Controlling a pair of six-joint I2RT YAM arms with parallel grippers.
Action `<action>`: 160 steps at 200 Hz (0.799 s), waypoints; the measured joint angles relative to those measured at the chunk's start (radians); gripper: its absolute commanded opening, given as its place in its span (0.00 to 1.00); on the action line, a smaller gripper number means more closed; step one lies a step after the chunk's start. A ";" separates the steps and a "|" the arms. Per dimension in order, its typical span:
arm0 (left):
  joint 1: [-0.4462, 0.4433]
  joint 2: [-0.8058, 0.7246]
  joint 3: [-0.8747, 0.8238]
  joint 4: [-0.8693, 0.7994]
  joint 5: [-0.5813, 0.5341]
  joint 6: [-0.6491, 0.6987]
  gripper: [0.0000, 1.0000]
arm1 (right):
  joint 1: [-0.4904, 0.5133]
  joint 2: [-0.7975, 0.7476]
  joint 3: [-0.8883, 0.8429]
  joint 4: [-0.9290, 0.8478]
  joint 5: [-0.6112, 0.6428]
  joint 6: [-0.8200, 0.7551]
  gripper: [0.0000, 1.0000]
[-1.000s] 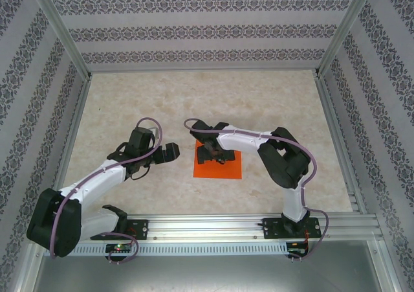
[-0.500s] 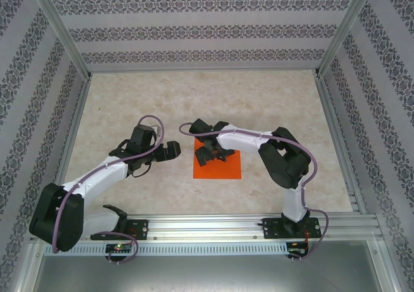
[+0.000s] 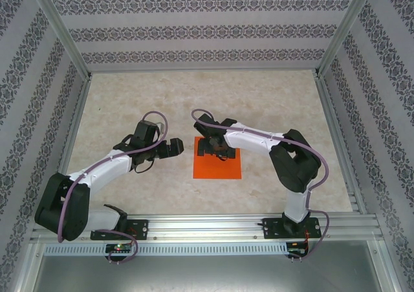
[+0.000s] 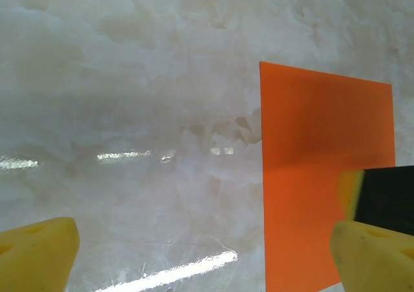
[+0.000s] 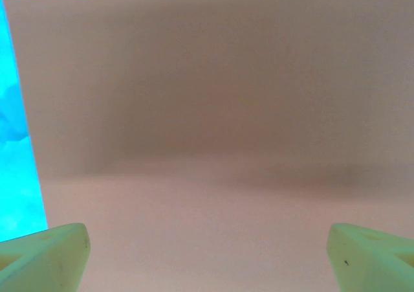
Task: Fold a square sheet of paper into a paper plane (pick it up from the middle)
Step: Fold the square sheet of paper in half at the center of the table.
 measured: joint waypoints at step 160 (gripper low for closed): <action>0.000 0.000 0.000 0.000 0.019 0.001 1.00 | 0.003 0.089 0.012 -0.017 -0.001 0.013 0.94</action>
